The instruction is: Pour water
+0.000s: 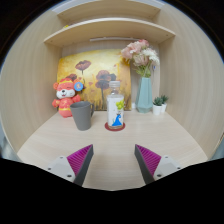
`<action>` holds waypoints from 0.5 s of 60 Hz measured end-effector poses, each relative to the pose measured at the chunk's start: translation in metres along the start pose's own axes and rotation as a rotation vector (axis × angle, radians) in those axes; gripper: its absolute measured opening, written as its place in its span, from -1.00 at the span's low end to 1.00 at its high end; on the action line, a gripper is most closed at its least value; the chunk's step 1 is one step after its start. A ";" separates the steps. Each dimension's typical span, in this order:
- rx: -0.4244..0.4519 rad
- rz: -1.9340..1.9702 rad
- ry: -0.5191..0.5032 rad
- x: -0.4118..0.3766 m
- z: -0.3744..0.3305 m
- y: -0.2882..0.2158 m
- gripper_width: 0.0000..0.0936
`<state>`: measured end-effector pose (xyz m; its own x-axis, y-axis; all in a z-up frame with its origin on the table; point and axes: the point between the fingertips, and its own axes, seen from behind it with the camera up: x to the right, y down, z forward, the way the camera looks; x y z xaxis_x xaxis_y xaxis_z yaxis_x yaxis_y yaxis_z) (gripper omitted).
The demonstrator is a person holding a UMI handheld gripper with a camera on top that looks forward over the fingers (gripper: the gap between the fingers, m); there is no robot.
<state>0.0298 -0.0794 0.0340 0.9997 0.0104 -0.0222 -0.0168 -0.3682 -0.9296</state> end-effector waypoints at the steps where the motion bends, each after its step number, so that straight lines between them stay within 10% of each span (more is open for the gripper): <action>1: -0.006 -0.003 0.001 -0.001 -0.005 0.004 0.82; 30: 0.083 0.003 0.006 -0.012 -0.114 -0.040 0.83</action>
<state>0.0208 -0.1706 0.1137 0.9997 0.0035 -0.0232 -0.0212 -0.2894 -0.9570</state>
